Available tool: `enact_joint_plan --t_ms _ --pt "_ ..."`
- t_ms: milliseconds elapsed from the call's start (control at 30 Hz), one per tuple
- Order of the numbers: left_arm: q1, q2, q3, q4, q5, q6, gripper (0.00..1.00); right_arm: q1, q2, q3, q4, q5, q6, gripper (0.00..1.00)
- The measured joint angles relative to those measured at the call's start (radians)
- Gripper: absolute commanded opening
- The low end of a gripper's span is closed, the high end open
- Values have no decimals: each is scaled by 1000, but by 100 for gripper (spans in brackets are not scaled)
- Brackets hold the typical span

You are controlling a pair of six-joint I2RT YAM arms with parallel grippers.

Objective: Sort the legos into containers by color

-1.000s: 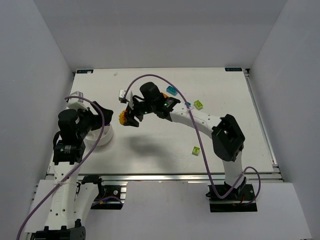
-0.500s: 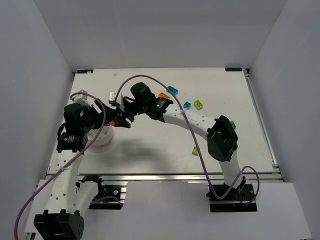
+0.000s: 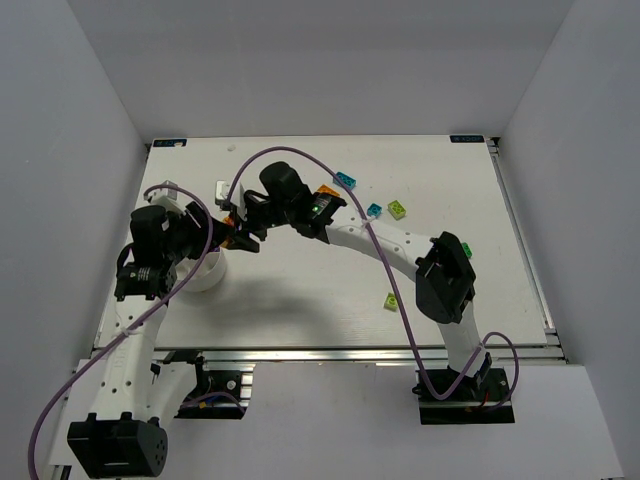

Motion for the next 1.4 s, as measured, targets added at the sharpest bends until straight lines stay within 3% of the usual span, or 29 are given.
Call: enact_joint_plan --t_ms 100,367,467,500,567,600,667,700,733,1033,1233,1333,1400 --pt "-1 8 1 1 11 -2 47 0 0 0 -8 1 -2 0" --pt "2 40 4 4 47 -7 45 -6 0 0 -33 0 -10 6" --pt "2 50 8 9 60 -7 27 -8 0 0 -34 0 -11 13" --pt "2 52 9 9 62 -7 15 -8 0 0 -34 0 -12 25" --pt "2 56 11 8 66 -7 3 -8 0 0 -34 0 -13 37" --pt "2 58 13 5 66 -7 0 -9 0 0 -34 0 -13 55" --pt "2 61 20 -1 62 -5 0 -10 0 0 -34 0 -13 71" --pt "2 61 23 -4 59 -4 0 -10 0 0 -32 -1 -13 88" --pt "2 61 26 -8 53 -3 0 -10 0 0 -32 -3 -8 89" --pt "2 59 65 -62 -63 23 0 -7 -26 -40 -18 -4 -3 89" --pt "2 49 84 -93 -256 56 0 -21 -104 -180 5 15 18 89" --pt "2 34 80 -93 -370 73 0 -41 -164 -285 26 17 37 70" --pt "2 18 68 -74 -447 83 0 -63 -205 -353 40 15 52 23"
